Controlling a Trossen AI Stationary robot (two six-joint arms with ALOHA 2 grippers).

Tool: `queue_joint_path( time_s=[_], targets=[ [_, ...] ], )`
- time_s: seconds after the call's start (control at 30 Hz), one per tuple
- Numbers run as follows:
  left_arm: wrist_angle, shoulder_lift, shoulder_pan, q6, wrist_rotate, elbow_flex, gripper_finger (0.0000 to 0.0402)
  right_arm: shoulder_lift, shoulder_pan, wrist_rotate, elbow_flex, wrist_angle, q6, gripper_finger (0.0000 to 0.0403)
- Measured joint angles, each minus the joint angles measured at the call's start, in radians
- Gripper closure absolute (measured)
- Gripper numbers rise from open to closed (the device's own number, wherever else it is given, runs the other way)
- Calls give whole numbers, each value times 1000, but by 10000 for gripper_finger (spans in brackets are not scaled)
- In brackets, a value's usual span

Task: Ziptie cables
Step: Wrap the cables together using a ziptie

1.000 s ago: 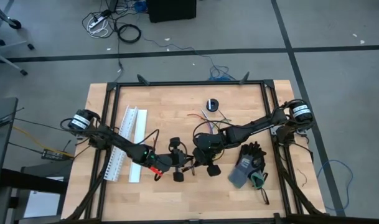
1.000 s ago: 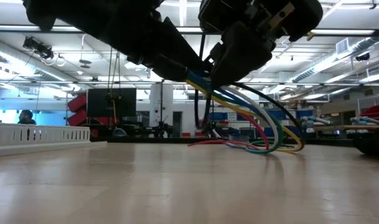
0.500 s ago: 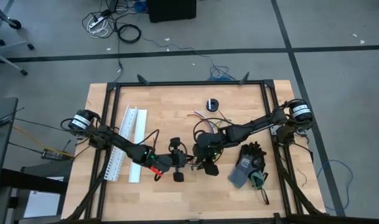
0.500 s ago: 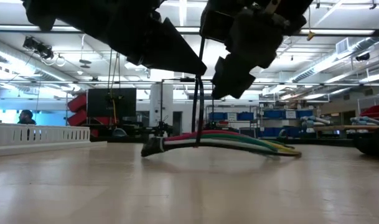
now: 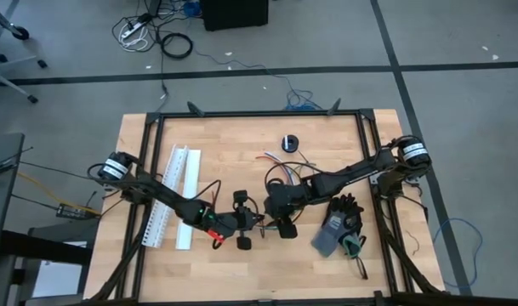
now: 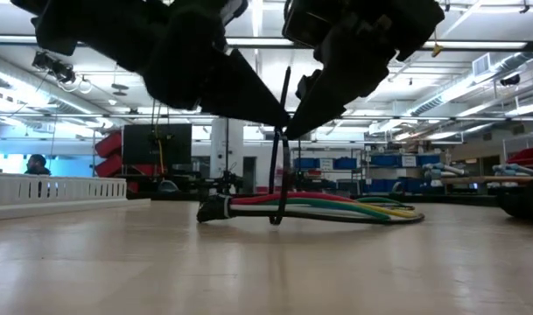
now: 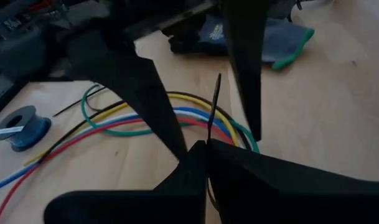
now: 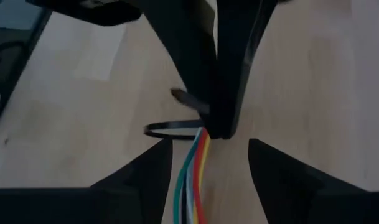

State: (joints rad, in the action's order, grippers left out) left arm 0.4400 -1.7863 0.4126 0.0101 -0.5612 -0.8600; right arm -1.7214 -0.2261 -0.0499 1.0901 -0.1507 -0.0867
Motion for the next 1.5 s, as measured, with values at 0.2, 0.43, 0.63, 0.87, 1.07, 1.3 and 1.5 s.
queue_joint_path(
  time_s=[0.2,0.43,0.63,0.87,1.07,1.3,1.5],
  targets=[
    [26,-21,0,18,13,0,401,0,-27,108,0,17,38,216],
    [24,-21,-1,20,16,0,401,7,-58,146,0,57,52,229],
    [43,-21,-1,20,17,0,401,26,-80,213,0,63,65,240],
    [48,-21,-1,20,17,0,401,27,-82,215,0,57,62,282],
    [50,-21,-1,19,12,0,401,27,-77,208,0,57,62,363],
    [50,-21,-1,17,16,1,402,27,-75,209,0,57,62,401],
    [52,-21,0,15,16,1,393,27,-74,210,0,56,50,402]
  ],
)
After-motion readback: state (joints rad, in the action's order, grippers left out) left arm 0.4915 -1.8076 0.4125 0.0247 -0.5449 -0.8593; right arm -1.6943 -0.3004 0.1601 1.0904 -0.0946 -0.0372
